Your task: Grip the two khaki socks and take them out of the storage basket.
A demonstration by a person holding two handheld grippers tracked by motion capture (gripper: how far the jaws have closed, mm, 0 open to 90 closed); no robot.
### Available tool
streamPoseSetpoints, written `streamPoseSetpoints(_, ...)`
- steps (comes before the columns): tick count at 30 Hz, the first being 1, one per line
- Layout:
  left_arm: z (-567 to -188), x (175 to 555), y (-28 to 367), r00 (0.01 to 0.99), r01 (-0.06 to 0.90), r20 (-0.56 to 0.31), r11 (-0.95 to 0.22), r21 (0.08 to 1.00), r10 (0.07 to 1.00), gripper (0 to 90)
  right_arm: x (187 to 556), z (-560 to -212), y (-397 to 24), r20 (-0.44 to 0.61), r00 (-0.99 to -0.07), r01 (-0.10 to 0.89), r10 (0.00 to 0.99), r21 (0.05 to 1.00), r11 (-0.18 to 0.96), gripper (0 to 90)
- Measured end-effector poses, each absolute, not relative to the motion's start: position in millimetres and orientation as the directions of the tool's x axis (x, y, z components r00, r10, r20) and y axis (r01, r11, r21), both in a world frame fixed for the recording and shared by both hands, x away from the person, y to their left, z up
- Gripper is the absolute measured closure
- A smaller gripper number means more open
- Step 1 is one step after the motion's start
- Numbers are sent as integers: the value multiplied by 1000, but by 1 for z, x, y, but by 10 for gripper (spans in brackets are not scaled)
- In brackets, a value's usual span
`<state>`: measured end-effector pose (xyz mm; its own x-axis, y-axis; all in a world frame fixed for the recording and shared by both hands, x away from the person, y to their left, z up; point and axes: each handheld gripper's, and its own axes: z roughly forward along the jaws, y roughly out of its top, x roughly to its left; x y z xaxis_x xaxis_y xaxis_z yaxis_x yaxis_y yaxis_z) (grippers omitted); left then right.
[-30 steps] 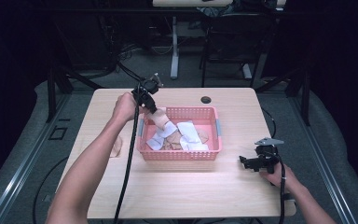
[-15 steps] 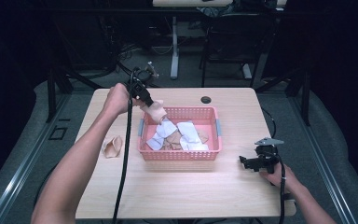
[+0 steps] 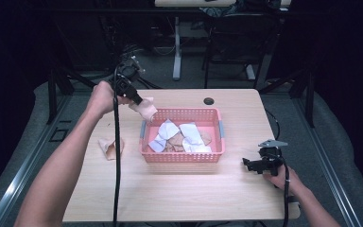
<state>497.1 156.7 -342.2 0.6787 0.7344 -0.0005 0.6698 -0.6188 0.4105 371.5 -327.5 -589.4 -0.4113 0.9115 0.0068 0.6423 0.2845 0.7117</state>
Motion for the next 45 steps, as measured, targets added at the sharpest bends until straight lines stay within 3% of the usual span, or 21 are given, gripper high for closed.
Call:
streamPoseSetpoints(21, -343, 474, 235, 591, 735, -33, -522, 434, 806, 860, 371, -589, -327, 8, -414, 643, 910, 711, 286, 0)
streamPoseSetpoints(45, -404, 465, 278, 516, 808, -72, -456, 373, 854, 859, 372, -589, -327, 12, -412, 642, 911, 713, 282, 0)
